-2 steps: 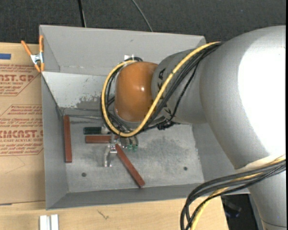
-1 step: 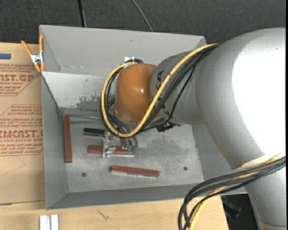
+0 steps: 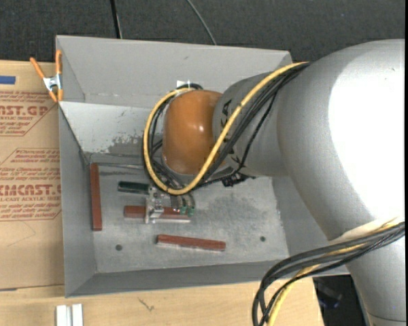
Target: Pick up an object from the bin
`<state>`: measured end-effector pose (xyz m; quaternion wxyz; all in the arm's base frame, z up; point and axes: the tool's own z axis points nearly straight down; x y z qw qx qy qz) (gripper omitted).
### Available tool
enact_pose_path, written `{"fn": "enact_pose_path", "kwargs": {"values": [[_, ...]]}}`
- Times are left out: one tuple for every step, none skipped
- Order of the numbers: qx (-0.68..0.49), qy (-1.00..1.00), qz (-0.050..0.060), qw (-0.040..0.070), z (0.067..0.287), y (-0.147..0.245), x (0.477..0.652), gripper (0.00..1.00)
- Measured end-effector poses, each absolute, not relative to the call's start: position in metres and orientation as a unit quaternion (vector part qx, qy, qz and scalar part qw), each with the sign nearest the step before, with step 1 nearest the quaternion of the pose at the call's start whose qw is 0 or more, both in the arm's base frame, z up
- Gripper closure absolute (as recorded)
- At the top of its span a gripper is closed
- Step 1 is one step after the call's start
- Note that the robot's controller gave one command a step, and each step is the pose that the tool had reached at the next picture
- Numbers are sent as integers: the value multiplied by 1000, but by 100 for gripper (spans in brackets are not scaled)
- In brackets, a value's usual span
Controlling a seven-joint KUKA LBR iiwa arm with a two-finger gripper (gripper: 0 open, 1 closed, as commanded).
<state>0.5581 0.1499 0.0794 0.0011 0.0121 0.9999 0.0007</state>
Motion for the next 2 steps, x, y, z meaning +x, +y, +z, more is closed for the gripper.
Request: {"fn": "enact_pose_path", "kwargs": {"values": [[30,1000,0,-3,129,143,562,100],[-39,999,0,3,157,124,552,100]]}}
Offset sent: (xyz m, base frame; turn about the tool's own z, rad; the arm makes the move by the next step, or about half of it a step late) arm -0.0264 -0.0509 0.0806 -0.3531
